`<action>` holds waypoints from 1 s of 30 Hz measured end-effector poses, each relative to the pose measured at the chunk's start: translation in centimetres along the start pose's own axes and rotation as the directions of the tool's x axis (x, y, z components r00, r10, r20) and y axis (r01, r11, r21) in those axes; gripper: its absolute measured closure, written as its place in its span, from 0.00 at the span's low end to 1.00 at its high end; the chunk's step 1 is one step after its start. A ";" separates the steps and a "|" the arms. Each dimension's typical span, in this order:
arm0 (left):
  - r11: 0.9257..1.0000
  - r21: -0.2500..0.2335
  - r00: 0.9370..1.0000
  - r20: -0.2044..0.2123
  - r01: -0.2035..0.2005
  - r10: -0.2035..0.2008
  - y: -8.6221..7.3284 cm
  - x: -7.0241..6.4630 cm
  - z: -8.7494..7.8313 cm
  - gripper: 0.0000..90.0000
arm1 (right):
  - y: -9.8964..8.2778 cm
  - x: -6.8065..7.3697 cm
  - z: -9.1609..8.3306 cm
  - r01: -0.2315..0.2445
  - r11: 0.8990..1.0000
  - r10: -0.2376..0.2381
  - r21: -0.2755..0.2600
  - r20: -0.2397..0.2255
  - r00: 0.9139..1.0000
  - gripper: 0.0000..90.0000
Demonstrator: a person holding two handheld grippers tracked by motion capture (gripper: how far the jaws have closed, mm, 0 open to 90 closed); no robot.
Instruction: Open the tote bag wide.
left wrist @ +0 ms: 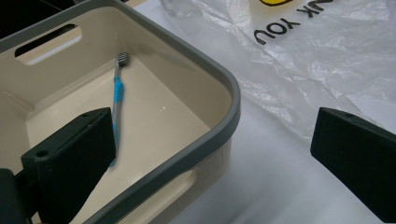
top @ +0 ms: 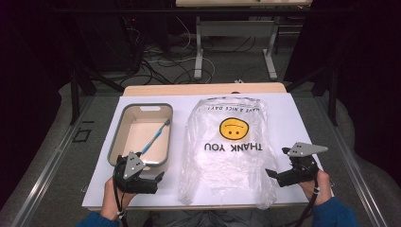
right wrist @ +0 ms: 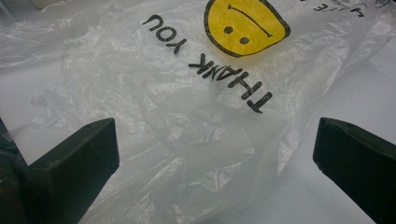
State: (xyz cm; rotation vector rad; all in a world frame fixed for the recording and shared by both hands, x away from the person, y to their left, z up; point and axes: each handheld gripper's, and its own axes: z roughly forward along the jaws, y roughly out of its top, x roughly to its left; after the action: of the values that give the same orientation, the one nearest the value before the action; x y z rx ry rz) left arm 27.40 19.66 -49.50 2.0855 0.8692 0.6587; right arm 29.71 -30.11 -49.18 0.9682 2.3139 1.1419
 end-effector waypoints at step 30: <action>0.995 0.027 0.993 0.080 -0.092 0.090 2.2 -4.9 3.5 0.00 | 2.2 1.4 3.6 0.081 0.983 -0.066 0.163 -0.096 0.993 0.00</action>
State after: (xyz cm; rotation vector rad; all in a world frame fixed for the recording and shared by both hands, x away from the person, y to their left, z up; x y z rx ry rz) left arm 27.47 13.32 -50.52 2.1739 0.7479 0.6102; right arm 31.82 -26.25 -49.55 0.8961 2.5289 0.9951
